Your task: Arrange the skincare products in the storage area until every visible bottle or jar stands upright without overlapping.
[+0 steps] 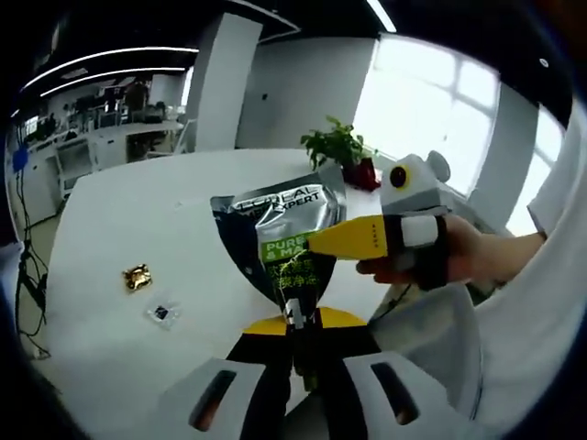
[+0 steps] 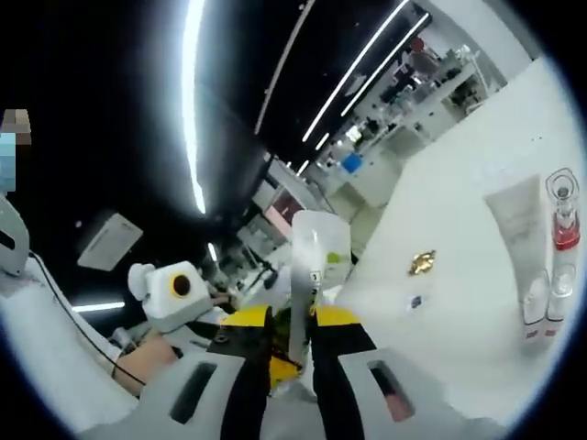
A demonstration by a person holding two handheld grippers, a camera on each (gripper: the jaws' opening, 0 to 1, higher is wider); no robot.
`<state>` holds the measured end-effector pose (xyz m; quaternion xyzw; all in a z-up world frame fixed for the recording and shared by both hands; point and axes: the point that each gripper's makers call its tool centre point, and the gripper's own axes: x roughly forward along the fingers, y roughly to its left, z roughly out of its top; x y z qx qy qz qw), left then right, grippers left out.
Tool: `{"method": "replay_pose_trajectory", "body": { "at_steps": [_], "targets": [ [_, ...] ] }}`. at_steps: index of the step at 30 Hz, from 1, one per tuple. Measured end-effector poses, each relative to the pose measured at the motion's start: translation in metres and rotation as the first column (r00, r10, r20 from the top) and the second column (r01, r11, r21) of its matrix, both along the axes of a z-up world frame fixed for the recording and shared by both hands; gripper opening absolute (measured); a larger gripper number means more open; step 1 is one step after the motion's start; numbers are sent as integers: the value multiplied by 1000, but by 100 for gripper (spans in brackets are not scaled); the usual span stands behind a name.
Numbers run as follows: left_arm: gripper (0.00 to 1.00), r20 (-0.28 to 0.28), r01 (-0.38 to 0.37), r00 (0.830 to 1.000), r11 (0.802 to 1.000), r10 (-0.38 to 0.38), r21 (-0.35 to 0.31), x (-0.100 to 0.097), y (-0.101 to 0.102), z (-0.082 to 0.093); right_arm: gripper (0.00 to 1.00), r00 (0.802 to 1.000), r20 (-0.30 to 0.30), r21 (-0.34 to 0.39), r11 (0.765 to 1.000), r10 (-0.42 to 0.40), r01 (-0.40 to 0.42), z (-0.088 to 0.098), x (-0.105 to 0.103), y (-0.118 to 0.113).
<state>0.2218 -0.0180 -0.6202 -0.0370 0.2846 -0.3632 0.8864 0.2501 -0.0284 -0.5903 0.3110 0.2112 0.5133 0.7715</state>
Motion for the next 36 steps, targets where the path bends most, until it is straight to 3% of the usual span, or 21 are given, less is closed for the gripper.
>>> {"method": "replay_pose_trajectory", "body": {
  "at_steps": [6,15,22,30,36],
  "targets": [
    [11,-13,17,1000,999,-18,-46,-2,-3,0,11,1000,11,5,1000,8,-8,2,-1,0],
    [26,4,28,1000,998,-28,-59,-4,-4,0,7,1000,0,29,999,20,-20,6,-4,-2],
    [38,25,2,1000,997,0,-75,-2,7,6,6,1000,-8,50,999,5,-5,8,2,-13],
    [42,36,-26,999,984,32,-174,3,21,23,5,1000,-1,29,1000,8,-8,6,2,-18],
    [50,42,-40,998,975,50,-217,9,32,29,5,1000,-9,70,997,24,-23,16,-2,-19]
  ]
}}
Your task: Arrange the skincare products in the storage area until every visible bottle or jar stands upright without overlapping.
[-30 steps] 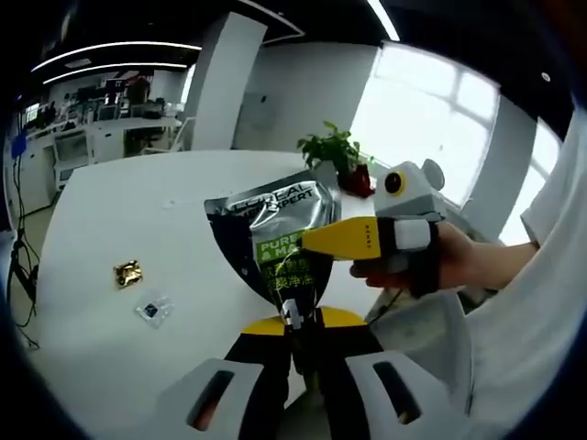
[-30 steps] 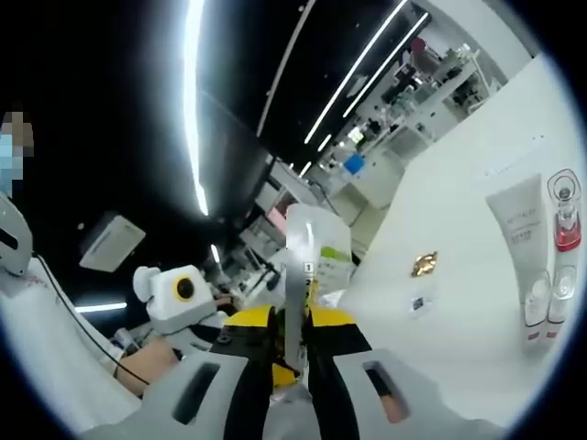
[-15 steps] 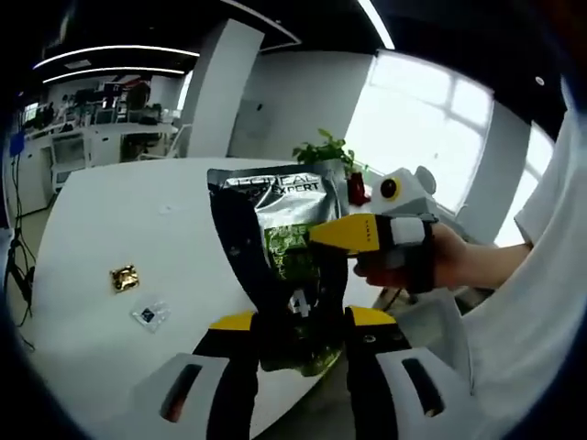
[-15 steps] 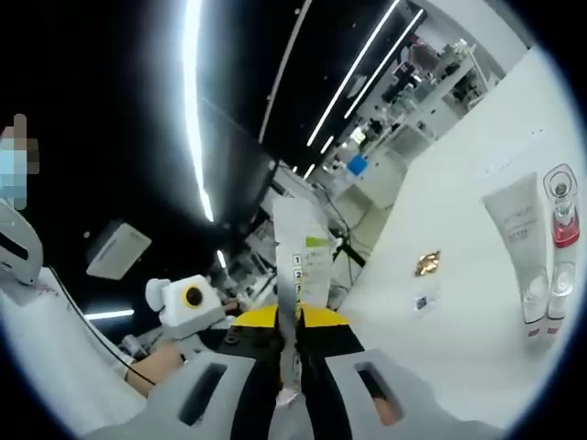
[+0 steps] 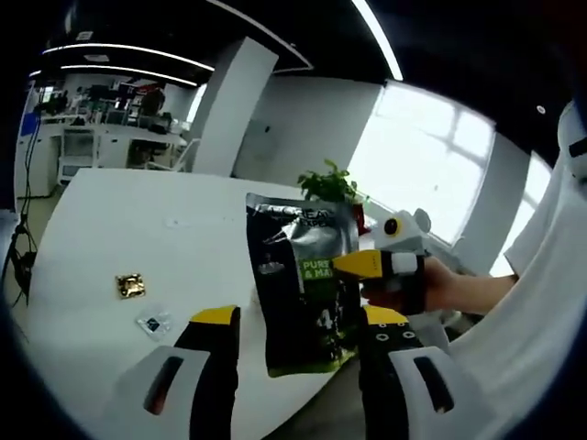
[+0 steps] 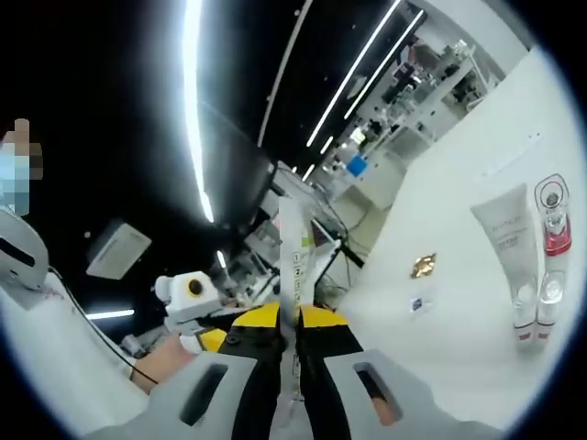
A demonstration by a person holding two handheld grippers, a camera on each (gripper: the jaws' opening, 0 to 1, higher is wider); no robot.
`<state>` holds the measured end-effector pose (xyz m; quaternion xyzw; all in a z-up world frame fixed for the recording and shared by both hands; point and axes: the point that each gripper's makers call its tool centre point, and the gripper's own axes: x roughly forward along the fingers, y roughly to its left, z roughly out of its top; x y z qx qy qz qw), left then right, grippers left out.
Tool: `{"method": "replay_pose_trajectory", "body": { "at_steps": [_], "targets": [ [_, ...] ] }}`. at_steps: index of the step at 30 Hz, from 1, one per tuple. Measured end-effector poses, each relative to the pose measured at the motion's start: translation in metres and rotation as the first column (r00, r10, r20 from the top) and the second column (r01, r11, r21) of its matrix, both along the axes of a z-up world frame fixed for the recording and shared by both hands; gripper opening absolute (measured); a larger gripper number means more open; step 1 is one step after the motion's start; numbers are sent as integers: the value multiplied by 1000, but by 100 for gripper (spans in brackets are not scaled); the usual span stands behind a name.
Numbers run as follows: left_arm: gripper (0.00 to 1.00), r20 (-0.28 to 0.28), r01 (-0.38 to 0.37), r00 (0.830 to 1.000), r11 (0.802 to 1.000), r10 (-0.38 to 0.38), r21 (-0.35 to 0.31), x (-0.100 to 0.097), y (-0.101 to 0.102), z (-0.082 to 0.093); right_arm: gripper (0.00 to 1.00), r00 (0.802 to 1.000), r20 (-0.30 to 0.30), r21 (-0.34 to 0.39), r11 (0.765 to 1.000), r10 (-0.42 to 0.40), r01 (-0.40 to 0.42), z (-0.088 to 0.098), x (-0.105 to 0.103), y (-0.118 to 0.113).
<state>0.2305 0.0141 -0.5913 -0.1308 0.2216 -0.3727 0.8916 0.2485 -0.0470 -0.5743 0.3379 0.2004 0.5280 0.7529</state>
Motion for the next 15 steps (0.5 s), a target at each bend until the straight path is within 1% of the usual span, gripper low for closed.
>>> {"method": "replay_pose_trajectory", "body": {
  "at_steps": [3,5,6,7,8,10,11,12,13,14,15],
  "targets": [
    [60,-28,8,1000,999,-9,-36,1,1,-3,5,1000,3,38,999,23,-23,10,-5,1],
    [63,-43,26,999,994,-31,-110,-2,-3,1,5,999,3,69,997,45,-45,18,-10,3],
    [63,-51,38,998,984,-47,-172,-3,-6,6,5,998,5,89,994,56,-56,21,-12,3],
    [63,-53,51,997,977,-63,-205,-5,-9,9,5,998,7,99,993,63,-64,24,-14,4],
    [62,-62,74,994,966,-92,-249,-8,-12,12,5,997,11,109,991,74,-74,27,-16,5],
    [57,-57,92,992,957,-112,-275,-10,-17,14,5,995,9,132,986,98,-98,32,-21,8],
    [53,-64,122,987,947,-147,-297,-15,-20,14,5,994,10,147,983,113,-113,35,-23,10],
    [48,-74,124,985,942,-154,-311,-16,-21,13,5,992,9,160,979,125,-125,38,-26,13],
    [46,-73,133,984,936,-165,-326,-17,-22,14,5,992,9,162,979,125,-125,38,-26,13],
    [45,-74,145,981,925,-182,-352,-19,-24,16,5,992,7,161,979,128,-128,38,-26,14],
    [42,-78,146,979,921,-186,-361,-20,-24,15,6,991,4,162,977,137,-136,39,-27,15]
  ]
}}
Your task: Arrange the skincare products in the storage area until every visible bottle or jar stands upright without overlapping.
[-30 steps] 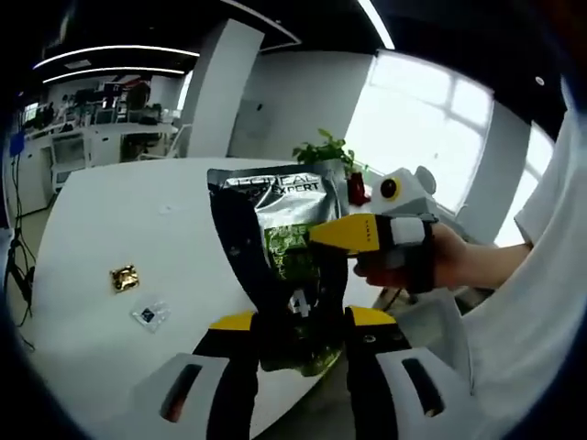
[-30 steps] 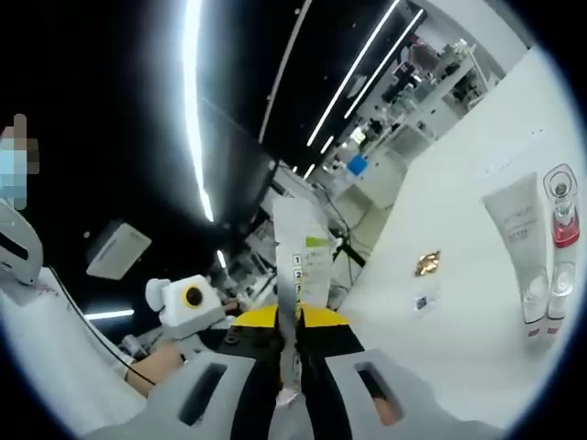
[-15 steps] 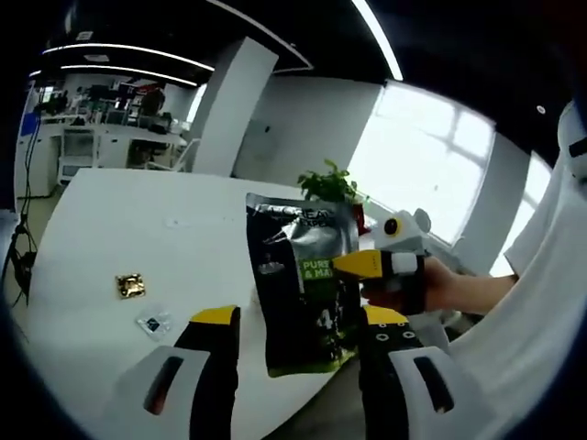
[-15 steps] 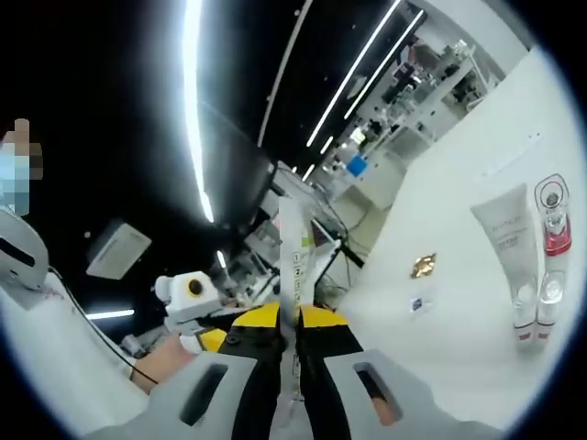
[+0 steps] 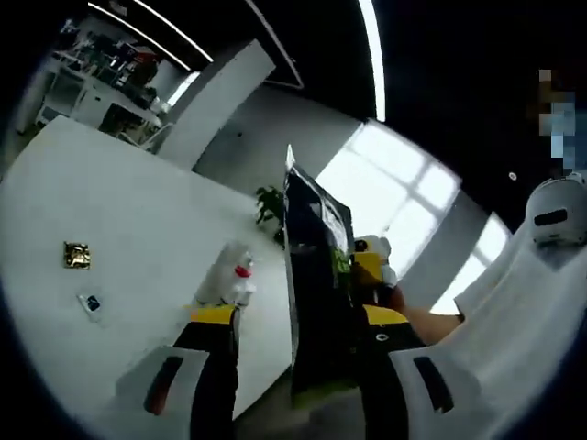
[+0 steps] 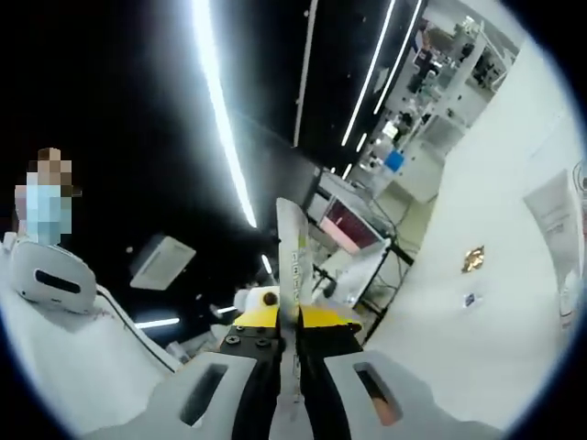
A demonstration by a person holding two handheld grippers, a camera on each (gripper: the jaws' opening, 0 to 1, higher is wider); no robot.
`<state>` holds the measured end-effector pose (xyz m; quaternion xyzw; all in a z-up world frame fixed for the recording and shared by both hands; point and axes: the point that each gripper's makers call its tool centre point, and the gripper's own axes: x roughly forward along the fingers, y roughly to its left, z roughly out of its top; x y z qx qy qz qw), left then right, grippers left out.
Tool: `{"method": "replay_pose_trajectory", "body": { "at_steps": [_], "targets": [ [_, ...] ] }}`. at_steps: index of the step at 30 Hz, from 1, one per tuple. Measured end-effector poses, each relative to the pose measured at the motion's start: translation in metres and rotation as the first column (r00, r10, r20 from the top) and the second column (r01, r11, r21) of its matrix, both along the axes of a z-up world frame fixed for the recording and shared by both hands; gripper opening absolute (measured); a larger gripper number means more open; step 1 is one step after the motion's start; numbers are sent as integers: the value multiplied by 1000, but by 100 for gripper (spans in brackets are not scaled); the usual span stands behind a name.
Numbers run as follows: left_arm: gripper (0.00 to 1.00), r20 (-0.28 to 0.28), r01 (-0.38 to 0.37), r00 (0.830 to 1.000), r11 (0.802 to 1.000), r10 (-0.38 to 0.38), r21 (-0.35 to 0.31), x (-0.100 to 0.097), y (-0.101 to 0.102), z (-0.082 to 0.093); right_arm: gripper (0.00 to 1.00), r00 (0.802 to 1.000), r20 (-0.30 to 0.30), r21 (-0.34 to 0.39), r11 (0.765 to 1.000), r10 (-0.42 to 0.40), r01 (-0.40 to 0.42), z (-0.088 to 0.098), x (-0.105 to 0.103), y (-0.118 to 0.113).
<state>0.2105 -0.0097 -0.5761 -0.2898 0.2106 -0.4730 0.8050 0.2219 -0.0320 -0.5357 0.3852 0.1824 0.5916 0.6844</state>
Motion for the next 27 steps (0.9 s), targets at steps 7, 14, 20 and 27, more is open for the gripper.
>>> {"method": "replay_pose_trajectory", "body": {
  "at_steps": [7,14,20,27],
  "targets": [
    [25,-36,22,999,994,-27,-111,-6,-5,7,6,999,-30,-8,1000,-17,16,-2,3,-3],
    [6,-56,-109,993,975,100,-193,11,0,13,7,985,-82,-47,988,-151,147,-14,23,-13],
    [5,-99,-186,981,960,168,-209,14,-4,9,13,981,-117,-67,987,-153,146,-30,15,-6],
    [5,-159,-328,942,904,294,-275,29,11,8,9,967,-157,-76,978,-202,192,-45,6,1]
  ]
}}
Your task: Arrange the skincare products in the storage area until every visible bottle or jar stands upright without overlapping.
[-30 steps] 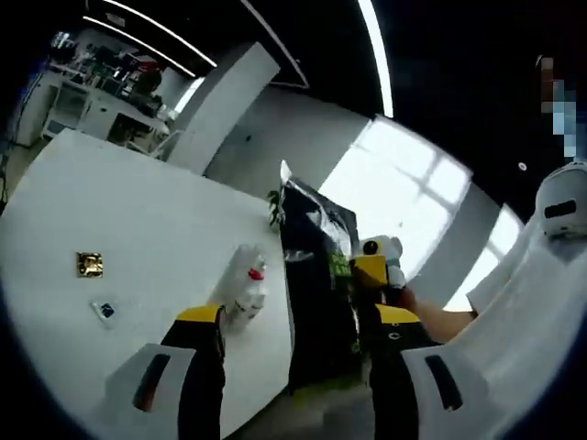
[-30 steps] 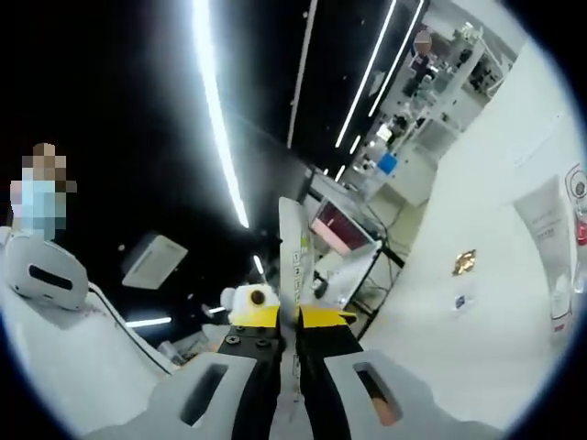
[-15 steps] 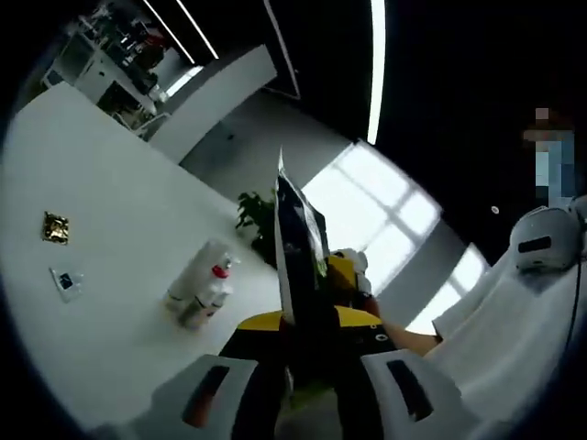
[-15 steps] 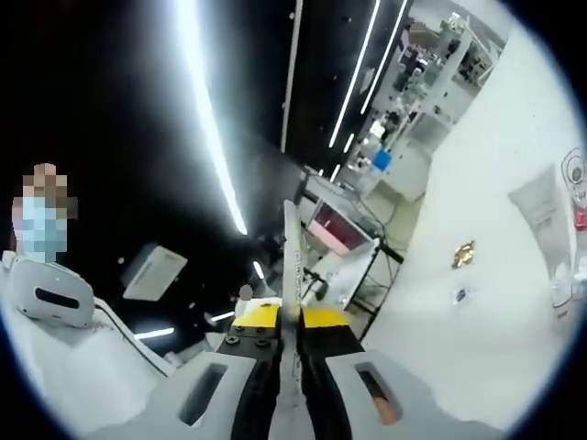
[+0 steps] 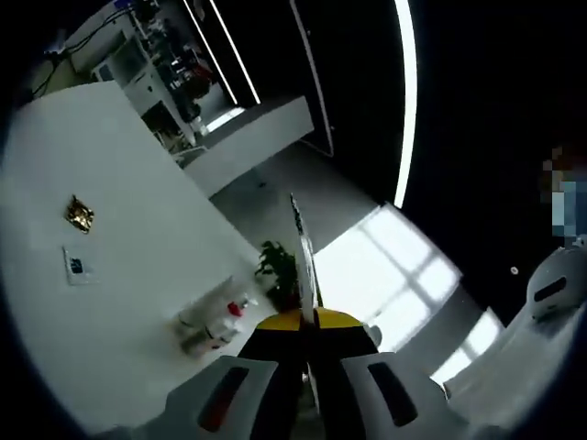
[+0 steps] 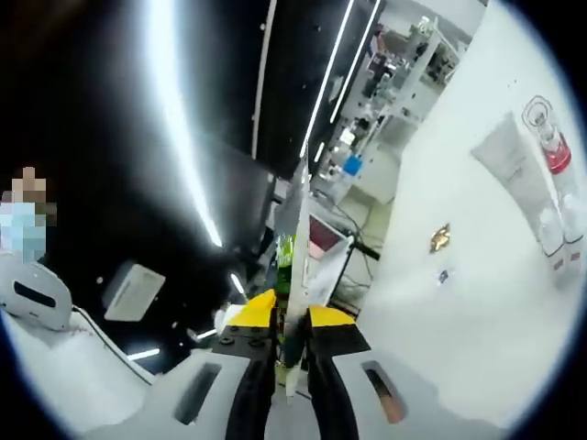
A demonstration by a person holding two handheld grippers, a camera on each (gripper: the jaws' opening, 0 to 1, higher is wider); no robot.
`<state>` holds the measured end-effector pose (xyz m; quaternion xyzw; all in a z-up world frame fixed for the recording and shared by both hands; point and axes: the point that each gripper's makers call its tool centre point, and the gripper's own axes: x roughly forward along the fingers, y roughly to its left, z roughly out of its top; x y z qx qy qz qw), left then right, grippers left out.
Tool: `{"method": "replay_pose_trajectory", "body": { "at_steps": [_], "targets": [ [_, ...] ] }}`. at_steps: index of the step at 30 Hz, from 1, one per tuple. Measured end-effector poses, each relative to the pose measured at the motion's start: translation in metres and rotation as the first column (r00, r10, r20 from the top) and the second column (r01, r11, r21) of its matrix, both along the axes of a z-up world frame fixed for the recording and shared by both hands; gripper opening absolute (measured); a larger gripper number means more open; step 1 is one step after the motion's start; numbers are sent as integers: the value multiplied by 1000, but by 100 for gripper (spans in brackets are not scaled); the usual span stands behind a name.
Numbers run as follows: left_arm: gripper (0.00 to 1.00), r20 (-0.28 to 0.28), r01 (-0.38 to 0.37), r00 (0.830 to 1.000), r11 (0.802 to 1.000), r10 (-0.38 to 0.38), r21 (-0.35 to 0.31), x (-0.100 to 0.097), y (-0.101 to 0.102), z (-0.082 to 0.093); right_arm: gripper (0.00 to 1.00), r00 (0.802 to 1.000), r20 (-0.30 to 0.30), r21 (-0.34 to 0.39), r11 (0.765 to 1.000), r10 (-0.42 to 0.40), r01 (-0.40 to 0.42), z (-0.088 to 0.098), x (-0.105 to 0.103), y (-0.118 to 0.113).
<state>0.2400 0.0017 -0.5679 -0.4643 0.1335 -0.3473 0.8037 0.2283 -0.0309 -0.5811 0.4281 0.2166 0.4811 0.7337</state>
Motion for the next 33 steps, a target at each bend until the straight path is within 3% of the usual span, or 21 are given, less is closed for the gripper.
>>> {"method": "replay_pose_trajectory", "body": {
  "at_steps": [4,9,10,12,15,16,19,22,28,30,32,33],
  "targets": [
    [5,-20,-20,1000,1000,20,-15,1,2,-5,3,999,-27,52,998,-27,29,5,4,-3],
    [5,-17,-15,1000,998,14,-53,1,0,-2,1,999,-33,124,992,-17,21,13,3,-5],
    [5,-14,-10,1000,998,9,-59,0,-1,-1,1,998,-58,151,988,-13,21,14,2,-5],
    [6,-14,2,1000,998,-3,-65,0,-2,-1,1,998,-55,137,990,-18,26,10,2,-7],
    [6,6,16,1000,1000,-16,-9,-2,-4,-5,1,997,-72,137,990,-22,31,6,2,-8],
    [4,22,55,998,998,-55,7,-6,-8,-4,1,997,-78,144,989,-25,36,6,1,-9],
    [14,4,95,995,993,-96,68,-9,-15,-12,1,995,-96,135,990,-34,47,0,3,-12],
    [12,-19,108,994,989,-106,97,-11,-19,-20,1,992,-121,140,989,-36,53,-6,4,-15],
    [7,-80,86,994,990,-77,113,-9,-19,-40,1,987,-152,86,994,-54,68,-22,4,-19],
    [4,-116,77,991,990,-63,115,-8,-17,-48,1,987,-149,36,997,-62,68,-31,4,-20],
    [0,-187,81,980,994,-66,74,-8,-18,-57,1,989,-129,-29,997,-70,67,-42,4,-21],
    [0,-200,64,979,993,-43,97,-6,-16,-65,1,990,-123,-79,995,-73,64,-49,3,-21]
  ]
}}
